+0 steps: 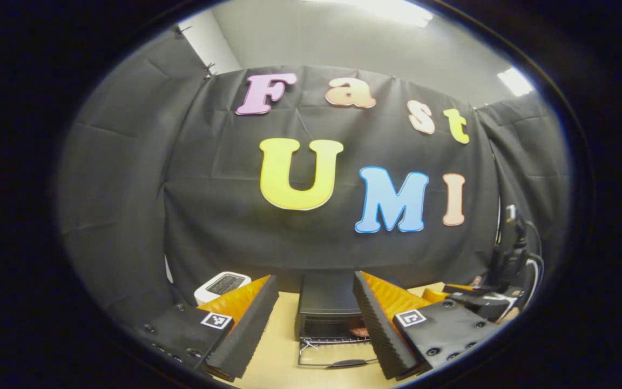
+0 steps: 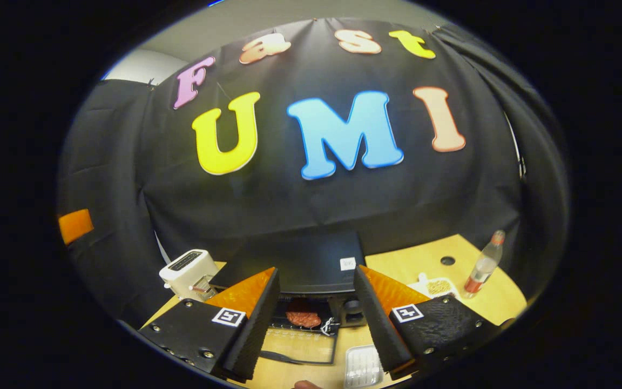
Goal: Open the electric oven with the left hand, put the food in, and close the electric oven.
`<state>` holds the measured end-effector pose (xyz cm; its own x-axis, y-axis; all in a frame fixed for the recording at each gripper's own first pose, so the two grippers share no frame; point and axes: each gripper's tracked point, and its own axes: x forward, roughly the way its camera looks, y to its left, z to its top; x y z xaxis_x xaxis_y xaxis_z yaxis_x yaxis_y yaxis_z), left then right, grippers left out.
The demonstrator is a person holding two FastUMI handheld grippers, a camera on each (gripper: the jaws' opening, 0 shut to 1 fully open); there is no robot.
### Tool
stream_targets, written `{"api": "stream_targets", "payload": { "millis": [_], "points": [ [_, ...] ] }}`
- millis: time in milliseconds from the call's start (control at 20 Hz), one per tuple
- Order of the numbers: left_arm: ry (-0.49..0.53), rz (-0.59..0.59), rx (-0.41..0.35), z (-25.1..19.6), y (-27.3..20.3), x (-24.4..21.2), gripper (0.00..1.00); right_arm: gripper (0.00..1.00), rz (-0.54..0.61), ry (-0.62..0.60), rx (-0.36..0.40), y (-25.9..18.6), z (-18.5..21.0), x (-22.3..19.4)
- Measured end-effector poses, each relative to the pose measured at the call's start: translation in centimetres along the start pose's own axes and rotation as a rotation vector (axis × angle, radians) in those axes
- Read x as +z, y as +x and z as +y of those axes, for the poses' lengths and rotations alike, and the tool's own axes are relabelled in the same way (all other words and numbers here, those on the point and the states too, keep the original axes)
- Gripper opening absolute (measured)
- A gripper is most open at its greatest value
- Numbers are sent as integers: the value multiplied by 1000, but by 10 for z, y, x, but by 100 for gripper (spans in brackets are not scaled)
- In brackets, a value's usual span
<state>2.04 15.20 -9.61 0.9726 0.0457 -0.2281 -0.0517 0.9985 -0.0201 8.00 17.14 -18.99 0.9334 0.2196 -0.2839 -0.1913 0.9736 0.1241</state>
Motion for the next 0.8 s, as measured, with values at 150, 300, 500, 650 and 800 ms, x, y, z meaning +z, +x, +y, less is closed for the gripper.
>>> {"api": "stream_targets", "payload": {
  "millis": [150,300,500,650,800],
  "points": [
    [23,-23,-33,-21,3,4,97,83,-127,-28,-39,-33,-15,55],
    [43,-36,-69,-44,3,7,97,83,-253,-56,-63,-69,-23,110],
    [35,-67,-98,-69,3,19,97,83,-345,-46,-86,-101,-32,148],
    [28,-108,-119,-86,-2,35,97,83,-346,-45,-100,-116,-45,151],
    [41,-109,-151,-97,3,33,95,83,-350,-47,-107,-116,-57,150]
  ]
}}
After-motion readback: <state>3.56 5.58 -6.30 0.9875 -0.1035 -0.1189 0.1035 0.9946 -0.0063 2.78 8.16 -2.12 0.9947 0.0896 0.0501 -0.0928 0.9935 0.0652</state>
